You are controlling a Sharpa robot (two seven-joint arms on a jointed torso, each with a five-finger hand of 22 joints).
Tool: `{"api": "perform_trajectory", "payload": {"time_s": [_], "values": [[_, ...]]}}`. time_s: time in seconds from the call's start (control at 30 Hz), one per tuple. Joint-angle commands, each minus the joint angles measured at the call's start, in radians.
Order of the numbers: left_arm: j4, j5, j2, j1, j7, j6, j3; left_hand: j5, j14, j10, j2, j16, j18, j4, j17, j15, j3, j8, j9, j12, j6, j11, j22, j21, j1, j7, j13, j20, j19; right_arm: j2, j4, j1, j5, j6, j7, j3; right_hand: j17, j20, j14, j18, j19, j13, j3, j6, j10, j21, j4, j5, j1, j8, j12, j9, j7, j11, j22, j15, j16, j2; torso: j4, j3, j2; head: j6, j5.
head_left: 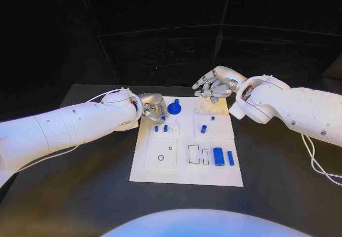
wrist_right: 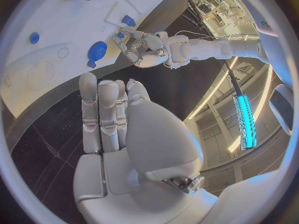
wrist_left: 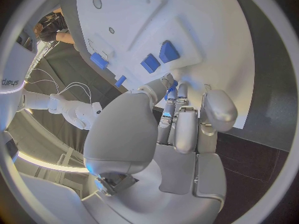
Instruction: Assemble the parts on the task board
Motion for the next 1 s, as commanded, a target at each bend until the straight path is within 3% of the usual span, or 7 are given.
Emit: {"api": "perform_trajectory", "payload": {"time_s": [0.03,0.37,0.4,0.53,0.63,0.83,1.0], "values": [[0.001,0.005,-0.001,0.002,-0.007,0.002,0.001,0.005,0.026,-0.012,-0.001,-0.004,-0.009,0.0,-0.003,0.009,-0.009,-0.008,-0.001,-0.009,-0.009,0.003,-0.004,-0.007,-0.012,0.002,-0.002,0.007,0.0,0.0,0.001,0.002,0.003,0.002,0.006,0.001,-0.002,-0.001,0.011,0.003,-0.008,-0.001,0.007,0.008,-0.006,-0.005,0.0,0.006,0.001,-0.004,-0.004,-0.001,0.001,-0.002,-0.002,-0.002,-0.007,-0.01,0.0006,-0.0002,0.0,0.0,0.0],[0.004,0.019,-0.02,0.001,-0.011,-0.029,0.001,0.005,0.021,-0.063,-0.006,-0.016,0.004,-0.005,-0.028,0.016,-0.023,-0.041,-0.009,-0.047,-0.042,0.013,-0.062,-0.078,-0.018,0.003,-0.002,0.014,-0.017,-0.006,-0.008,0.002,-0.012,-0.013,-0.023,0.001,-0.069,0.004,-0.02,0.017,-0.064,-0.067,0.038,0.005,-0.069,-0.075,0.019,0.008,0.008,-0.007,-0.093,-0.001,0.007,0.007,-0.081,0.005,-0.105,-0.028,0.0003,-0.0007,-0.001,0.002,-0.003],[0.005,0.025,-0.026,0.001,-0.01,-0.036,0.001,0.005,0.02,-0.072,-0.005,-0.017,0.005,-0.007,-0.03,0.018,-0.026,-0.046,-0.009,-0.052,-0.046,0.015,-0.069,-0.087,-0.016,0.005,-0.002,0.015,-0.018,-0.008,-0.012,0.002,-0.019,-0.006,-0.031,0.001,-0.084,0.006,-0.025,0.018,-0.069,-0.096,0.045,0.006,-0.08,-0.083,0.024,-0.007,0.005,-0.006,-0.124,-0.001,0.009,0.01,-0.088,0.008,-0.127,-0.031,0.0008,-0.0007,-0.001,0.002,-0.005],[0.008,0.07,-0.047,0.002,-0.006,-0.059,0.002,0.006,0.019,-0.103,-0.005,-0.02,0.008,-0.011,-0.037,0.022,-0.035,-0.055,-0.008,-0.065,-0.055,0.021,-0.086,-0.107,-0.012,0.008,-0.002,0.019,-0.02,-0.018,-0.021,0.002,-0.072,0.02,-0.05,0.001,-0.126,0.012,-0.021,0.018,-0.062,-0.173,0.043,0.03,-0.11,-0.086,0.021,-0.204,-0.022,0.005,-0.209,0.003,0.012,0.02,-0.088,0.015,-0.175,-0.023,0.0026,-0.0017,-0.003,0.006,-0.007],[0.01,0.127,-0.066,0.002,0.008,-0.086,0.003,0.006,0.019,-0.11,-0.004,-0.02,0.009,-0.012,-0.039,0.023,-0.038,-0.057,-0.008,-0.068,-0.056,0.023,-0.093,-0.115,-0.012,0.011,-0.002,0.02,-0.021,-0.027,-0.027,0.002,-0.126,0.034,-0.062,0.0,-0.119,0.011,-0.005,0.015,-0.037,-0.224,0.057,0.047,-0.109,-0.061,0.002,-0.198,0.01,0.012,-0.257,0.004,0.012,0.02,-0.059,0.013,-0.153,-0.026,0.0011,-0.0012,-0.003,0.009,-0.004],[0.018,0.44,-0.12,0.005,0.112,-0.216,0.003,0.009,0.014,-0.083,0.03,-0.031,0.017,-0.005,-0.065,0.028,-0.02,-0.038,-0.001,-0.048,-0.013,0.029,-0.13,-0.16,-0.009,0.031,0.002,0.024,-0.031,-0.052,-0.027,-0.004,-0.296,0.035,-0.089,0.0,-0.098,0.002,0.022,-0.001,0.019,-0.364,0.119,0.093,-0.041,0.021,-0.027,-0.184,0.075,0.016,-0.372,0.0,0.004,0.013,0.036,0.005,-0.086,-0.042,-0.0007,-0.0006,-0.001,0.024,-0.014],[0.047,0.805,-0.163,0.005,0.294,-0.27,0.003,0.009,0.0,-0.045,0.056,-0.045,0.024,0.003,-0.096,0.03,0.007,-0.025,0.001,-0.028,0.013,0.027,-0.163,-0.202,-0.011,0.032,0.005,0.027,-0.047,-0.081,-0.006,-0.039,-0.485,0.004,-0.132,0.0,-0.092,0.0,0.025,-0.005,0.026,-0.412,0.145,0.116,-0.022,0.048,-0.023,-0.205,0.073,0.006,-0.408,-0.002,-0.003,0.01,0.067,0.004,-0.059,-0.053,0.0002,-0.0039,-0.003,0.034,-0.045]]}}
